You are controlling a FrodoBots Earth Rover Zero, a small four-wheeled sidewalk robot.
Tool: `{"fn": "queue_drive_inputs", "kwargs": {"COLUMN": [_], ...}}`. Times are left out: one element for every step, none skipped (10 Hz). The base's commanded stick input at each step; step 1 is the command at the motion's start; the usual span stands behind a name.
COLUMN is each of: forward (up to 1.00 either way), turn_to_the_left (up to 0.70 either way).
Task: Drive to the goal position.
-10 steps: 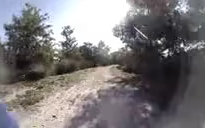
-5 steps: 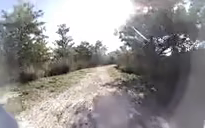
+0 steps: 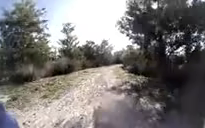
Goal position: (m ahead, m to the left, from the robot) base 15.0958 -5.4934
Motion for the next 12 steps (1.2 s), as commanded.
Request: {"fn": "queue_drive_inputs", "kwargs": {"forward": [0.70,0.70,0.70,0.70,0.70,0.70,0.70,0.70,0.70,0.70,0.70,0.70], "turn_to_the_left": [0.00,0.00,0.00,0.00,0.00,0.00,0.00,0.00,0.00,0.00,0.00,0.00]}}
